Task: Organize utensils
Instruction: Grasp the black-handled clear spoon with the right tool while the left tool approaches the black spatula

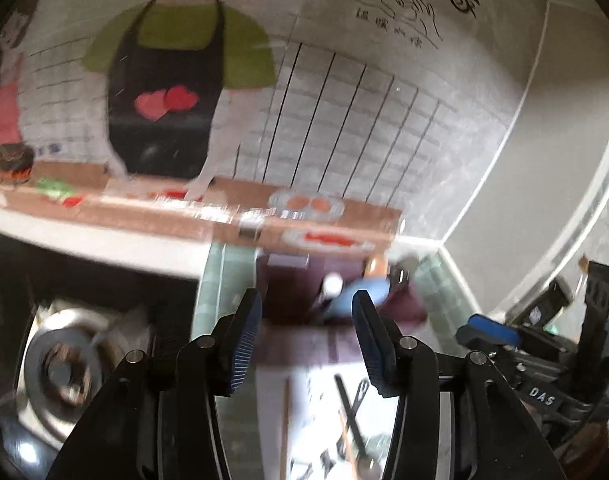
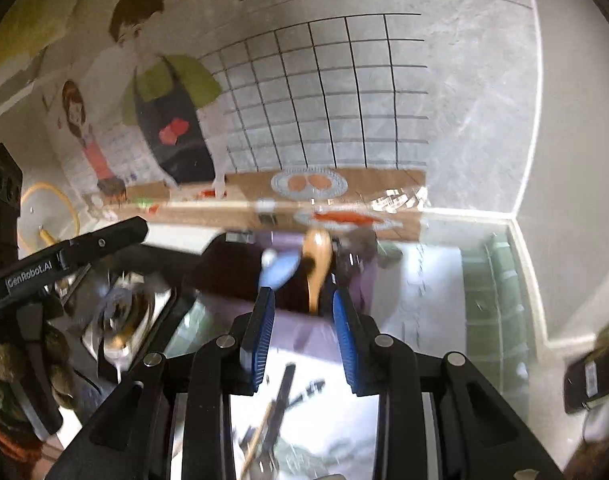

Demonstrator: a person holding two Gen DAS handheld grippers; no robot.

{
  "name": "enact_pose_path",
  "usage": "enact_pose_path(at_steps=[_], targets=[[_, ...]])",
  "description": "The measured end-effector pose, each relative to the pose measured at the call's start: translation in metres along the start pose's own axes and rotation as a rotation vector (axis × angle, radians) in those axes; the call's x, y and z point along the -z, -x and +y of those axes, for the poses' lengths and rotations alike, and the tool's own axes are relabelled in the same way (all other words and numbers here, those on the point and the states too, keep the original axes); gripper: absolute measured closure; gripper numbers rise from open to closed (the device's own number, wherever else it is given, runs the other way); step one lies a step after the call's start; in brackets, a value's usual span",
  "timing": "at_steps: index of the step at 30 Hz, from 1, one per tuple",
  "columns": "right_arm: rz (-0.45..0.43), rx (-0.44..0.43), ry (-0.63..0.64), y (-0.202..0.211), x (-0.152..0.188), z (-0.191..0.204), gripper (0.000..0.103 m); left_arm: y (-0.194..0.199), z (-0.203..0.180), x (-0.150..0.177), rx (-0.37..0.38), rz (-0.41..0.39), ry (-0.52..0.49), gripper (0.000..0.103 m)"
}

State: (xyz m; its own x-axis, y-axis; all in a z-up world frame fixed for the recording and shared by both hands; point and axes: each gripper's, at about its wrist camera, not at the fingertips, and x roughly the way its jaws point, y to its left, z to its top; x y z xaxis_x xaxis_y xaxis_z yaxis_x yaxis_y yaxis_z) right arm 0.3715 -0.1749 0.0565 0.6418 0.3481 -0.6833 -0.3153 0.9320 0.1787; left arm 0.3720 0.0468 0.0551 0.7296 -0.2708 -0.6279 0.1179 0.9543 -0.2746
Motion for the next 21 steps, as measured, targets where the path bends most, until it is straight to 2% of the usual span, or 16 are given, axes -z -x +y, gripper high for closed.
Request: enact_pose_path(at_steps=[7, 10, 12, 15, 21], targets=[[0.122, -0.018, 0.068, 0.003, 0.067, 0.011, 0.074, 0.005, 0.001, 0.092, -0.001, 0.148, -0.012, 0.055], [0.171, -0.054, 0.077, -0.006, 0.092, 0.014, 0.074, 0.012, 0.003, 0.121, -0.018, 0.165, -0.015, 0.055], [0.216, -0.092, 0.089, -0.014, 0.110, 0.019, 0.074, 0.020, 0.003, 0.134, -0.040, 0.154, -0.029, 0.055], [0.241, -0.085, 0.113, -0.023, 0.125, 0.028, 0.074, 0.028, 0.005, 0.151, -0.074, 0.154, -0.042, 0.055], [0.245, -0.042, 0.056, -0.054, 0.125, 0.028, 0.076, 0.032, 0.020, 0.173, -0.065, 0.202, 0.008, 0.055]])
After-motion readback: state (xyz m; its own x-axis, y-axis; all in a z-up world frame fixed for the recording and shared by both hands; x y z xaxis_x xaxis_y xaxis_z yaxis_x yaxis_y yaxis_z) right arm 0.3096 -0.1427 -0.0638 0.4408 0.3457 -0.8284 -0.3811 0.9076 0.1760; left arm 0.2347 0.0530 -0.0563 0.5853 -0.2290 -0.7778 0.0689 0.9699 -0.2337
